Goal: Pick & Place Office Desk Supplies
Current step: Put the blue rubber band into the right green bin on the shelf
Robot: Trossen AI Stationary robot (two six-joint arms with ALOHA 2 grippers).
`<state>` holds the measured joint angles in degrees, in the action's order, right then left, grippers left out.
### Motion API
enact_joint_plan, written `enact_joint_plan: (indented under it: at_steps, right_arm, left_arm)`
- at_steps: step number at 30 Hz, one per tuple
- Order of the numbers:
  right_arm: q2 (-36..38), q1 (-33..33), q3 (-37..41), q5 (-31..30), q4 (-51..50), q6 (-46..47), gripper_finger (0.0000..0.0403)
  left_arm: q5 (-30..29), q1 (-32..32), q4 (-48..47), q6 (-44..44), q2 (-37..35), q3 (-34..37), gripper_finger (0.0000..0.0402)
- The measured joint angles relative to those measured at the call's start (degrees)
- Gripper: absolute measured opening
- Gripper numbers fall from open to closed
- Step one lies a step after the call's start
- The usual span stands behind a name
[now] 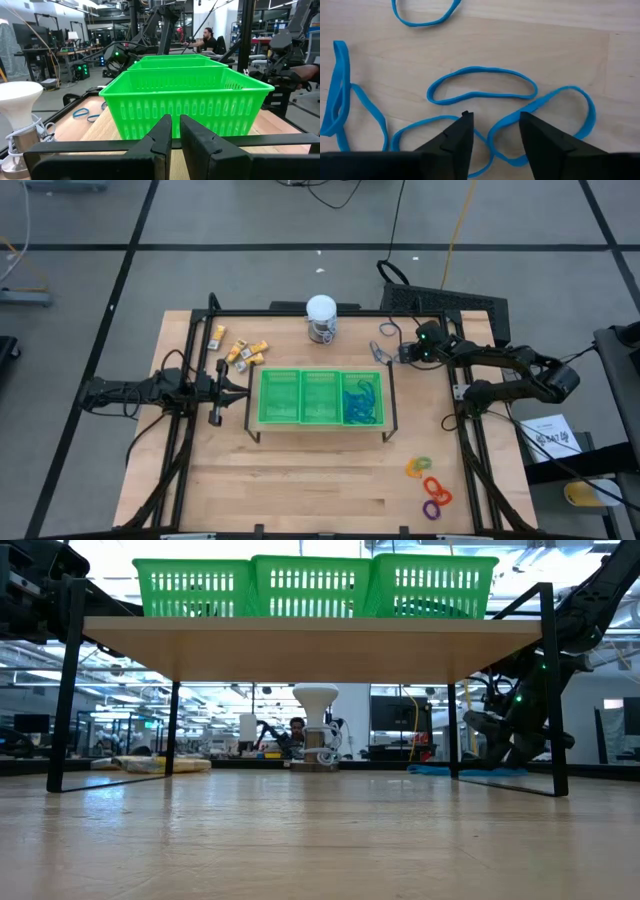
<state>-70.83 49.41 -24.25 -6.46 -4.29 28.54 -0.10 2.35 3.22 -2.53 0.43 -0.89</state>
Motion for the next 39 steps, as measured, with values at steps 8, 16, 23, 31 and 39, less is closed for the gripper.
enact_joint_plan:
  at_steps: [8,16,23,31,39]
  right_arm:
    - [0.04,-0.35,-0.04,0.43,-0.9,2.03,0.0144]
    - [0.06,-0.35,-0.06,0.22,-2.65,0.66,0.0092]
    - [0.06,-0.35,-0.06,0.08,-2.86,0.26,0.0043]
    - [0.14,-1.86,2.32,-1.9,-0.09,-4.01,0.0003]
    - [6.78,-2.49,2.78,-2.46,-1.37,-6.79,0.0001]
  left_arm:
    - [0.0,0.0,0.0,0.0,-0.02,0.0,0.0045]
    - [0.0,-0.01,0.0,0.0,0.0,0.0,0.0045]
    - [0.0,-0.02,0.0,0.0,-0.01,0.0,0.0045]
    - [0.0,-0.01,0.0,0.0,0.0,0.0,0.0045]
    - [0.0,0.0,0.0,0.0,0.0,0.0,0.0045]
